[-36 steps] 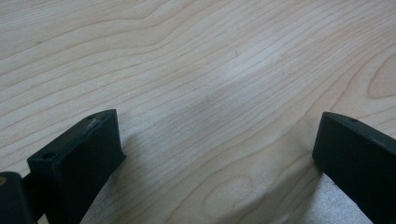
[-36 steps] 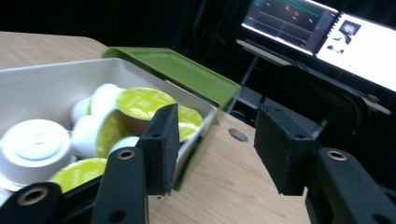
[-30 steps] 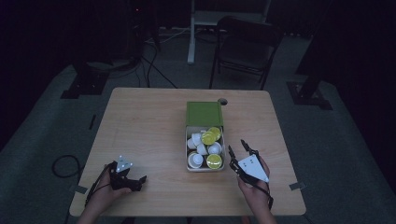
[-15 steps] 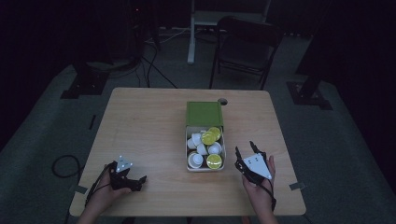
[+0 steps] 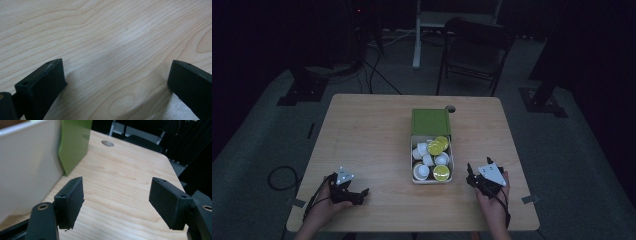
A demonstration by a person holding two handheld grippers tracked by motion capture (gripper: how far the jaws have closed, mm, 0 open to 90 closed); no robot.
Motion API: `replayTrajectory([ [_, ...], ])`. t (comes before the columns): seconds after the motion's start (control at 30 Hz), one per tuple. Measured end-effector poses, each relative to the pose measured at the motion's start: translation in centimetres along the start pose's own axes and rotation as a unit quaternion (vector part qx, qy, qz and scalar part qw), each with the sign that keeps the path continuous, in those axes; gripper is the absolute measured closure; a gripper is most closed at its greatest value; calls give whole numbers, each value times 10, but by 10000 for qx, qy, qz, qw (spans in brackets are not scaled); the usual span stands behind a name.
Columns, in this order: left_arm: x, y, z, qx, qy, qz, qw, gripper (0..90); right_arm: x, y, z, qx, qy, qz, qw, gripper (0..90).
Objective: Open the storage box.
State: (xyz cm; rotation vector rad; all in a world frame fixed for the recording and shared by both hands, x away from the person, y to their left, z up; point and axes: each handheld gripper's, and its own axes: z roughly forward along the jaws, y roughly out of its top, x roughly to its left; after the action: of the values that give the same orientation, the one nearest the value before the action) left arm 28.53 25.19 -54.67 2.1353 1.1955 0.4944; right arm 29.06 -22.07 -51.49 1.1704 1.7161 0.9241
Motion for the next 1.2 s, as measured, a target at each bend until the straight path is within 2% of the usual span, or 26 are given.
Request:
replayTrajectory([
  [0.23, 0, 0, 0, 1, 0, 1, 10000, 16, -9, -8, 3, 302, -61, 256, 9992, 233],
  [0.3, 0, 0, 0, 1, -1, 1, 10000, 16, -15, -14, 5, 530, -78, 482, 9974, 210],
  [0.37, 0, 0, 0, 1, -1, 1, 10000, 16, -17, -16, 5, 597, -70, 558, 9966, 204],
  [0.43, 0, 0, 0, 2, -1, 1, 10000, 16, -24, -22, 5, 754, -70, 790, 9940, 192],
  [0.57, 0, 0, 0, 3, -2, 3, 10000, 16, -31, -26, 5, 867, -26, 901, 9921, 180],
  [0.6, 0, 0, 0, 2, -2, 2, 10000, 16, -34, -29, 5, 970, 62, 984, 9904, 163],
  [0.7, 0, 0, 0, 2, -3, 3, 10000, 16, -37, -33, 5, 1034, 109, 1055, 9890, 162],
  [0.73, 0, 0, 0, 2, -2, 2, 10000, 16, -40, -35, 5, 1104, 146, 948, 9892, 159],
  [0.97, 0, 0, 0, 1, -2, 2, 10000, 16, -43, -38, 6, 1249, 286, 882, 9878, 159],
  [1.1, 0, 0, 0, 1, -2, -1, 10000, 16, -43, -41, 8, 1401, 391, 901, 9852, 159],
  [1.13, 0, 0, 0, 1, -1, 0, 10000, 16, -44, -44, 10, 1512, 489, 952, 9827, 159],
  [1.17, 0, 0, 0, 1, -1, 1, 10000, 16, -44, -44, 10, 1512, 489, 952, 9827, 159],
  [1.2, 0, 0, 0, 1, -2, 1, 10000, 16, -45, -45, 11, 1584, 542, 966, 9811, 160],
])
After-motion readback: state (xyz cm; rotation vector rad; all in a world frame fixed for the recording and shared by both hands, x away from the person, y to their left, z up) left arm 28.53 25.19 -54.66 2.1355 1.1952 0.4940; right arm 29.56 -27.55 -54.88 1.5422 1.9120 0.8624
